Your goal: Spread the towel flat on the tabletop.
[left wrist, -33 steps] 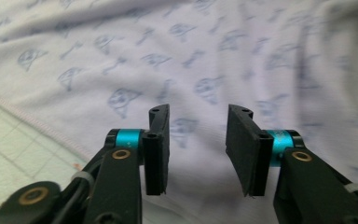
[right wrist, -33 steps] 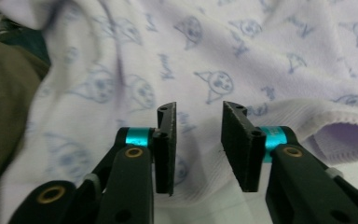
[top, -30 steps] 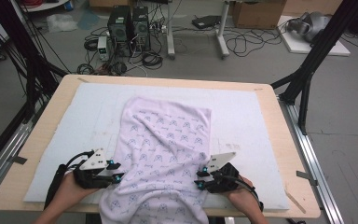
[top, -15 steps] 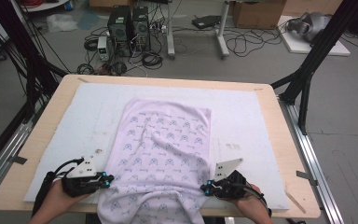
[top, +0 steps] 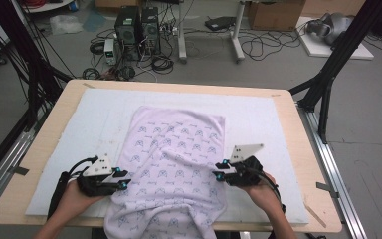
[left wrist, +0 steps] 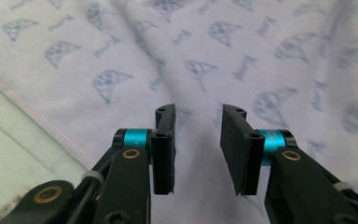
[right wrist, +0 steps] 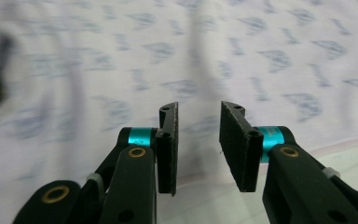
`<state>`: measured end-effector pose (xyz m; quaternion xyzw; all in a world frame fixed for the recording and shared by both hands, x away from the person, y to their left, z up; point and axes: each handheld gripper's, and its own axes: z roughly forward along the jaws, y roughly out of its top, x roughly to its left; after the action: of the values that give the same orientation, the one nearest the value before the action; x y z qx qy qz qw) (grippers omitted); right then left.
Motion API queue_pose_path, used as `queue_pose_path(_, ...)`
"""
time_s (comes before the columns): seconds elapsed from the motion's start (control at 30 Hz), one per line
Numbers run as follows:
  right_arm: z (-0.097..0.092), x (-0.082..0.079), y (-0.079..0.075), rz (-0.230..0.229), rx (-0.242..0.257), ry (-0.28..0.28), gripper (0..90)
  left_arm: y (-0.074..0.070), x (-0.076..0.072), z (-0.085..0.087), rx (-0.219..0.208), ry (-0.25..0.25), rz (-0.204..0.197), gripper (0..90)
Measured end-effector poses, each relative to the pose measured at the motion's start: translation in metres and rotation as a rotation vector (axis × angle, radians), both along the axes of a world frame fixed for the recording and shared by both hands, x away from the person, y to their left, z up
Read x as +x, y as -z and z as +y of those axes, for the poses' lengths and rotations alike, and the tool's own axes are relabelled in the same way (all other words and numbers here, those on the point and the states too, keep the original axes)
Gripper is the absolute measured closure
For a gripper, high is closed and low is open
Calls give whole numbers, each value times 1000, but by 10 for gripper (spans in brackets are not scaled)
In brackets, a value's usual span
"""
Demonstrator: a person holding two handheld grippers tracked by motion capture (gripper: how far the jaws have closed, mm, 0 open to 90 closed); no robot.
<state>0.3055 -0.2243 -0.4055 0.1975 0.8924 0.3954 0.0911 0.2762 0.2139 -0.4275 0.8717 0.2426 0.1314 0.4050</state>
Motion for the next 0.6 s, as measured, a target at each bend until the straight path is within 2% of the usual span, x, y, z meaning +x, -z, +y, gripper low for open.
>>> queue_pose_path(0.03, 1, 8, 1, 11, -11, 18, 654, 0, 6, -1, 1, -10, -4, 654)
queue_pose_path(0.07, 2, 17, 4, 9, -17, 33, 639, 0, 6, -1, 1, -10, -4, 642)
queue_pose_path(0.1, 2, 24, 7, 15, -18, 55, 629, 1, 17, -4, 4, -52, -1, 617)
queue_pose_path(0.13, 1, 30, 11, 26, -11, 65, 614, 1, 17, -4, 4, -52, -1, 577)
queue_pose_path(0.17, -1, 36, 16, 45, -8, 76, 591, 6, 27, -7, 17, -87, 11, 544)
queue_pose_path(0.2, -2, 41, 21, 75, -5, 92, 575, 9, 32, -8, 26, -102, 26, 538)
queue_pose_path(0.23, -3, 45, 24, 90, -11, 107, 572, 13, 35, -10, 33, -105, 38, 556)
queue_pose_path(0.27, -3, 48, 28, 95, -25, 113, 583, 15, 36, -10, 20, -91, 36, 612)
queue_pose_path(0.3, -2, 51, 31, 103, -41, 116, 634, 16, 36, -10, 12, -87, 31, 671)
queue_pose_path(0.33, -2, 52, 34, 96, -43, 115, 690, 16, 37, -11, 14, -85, 25, 763)
queue_pose_path(0.4, -3, 55, 34, 83, -39, 104, 879, 15, 37, -12, 17, -79, 24, 859)
queue_pose_path(0.43, -3, 55, 33, 70, -52, 94, 881, 15, 38, -11, 24, -85, 21, 872)
queue_pose_path(0.47, -2, 55, 32, 35, -74, 104, 882, 14, 40, -10, 32, -102, 3, 877)
queue_pose_path(0.6, -6, 64, 28, -7, -107, 163, 883, 10, 50, -4, -9, -188, -44, 881)
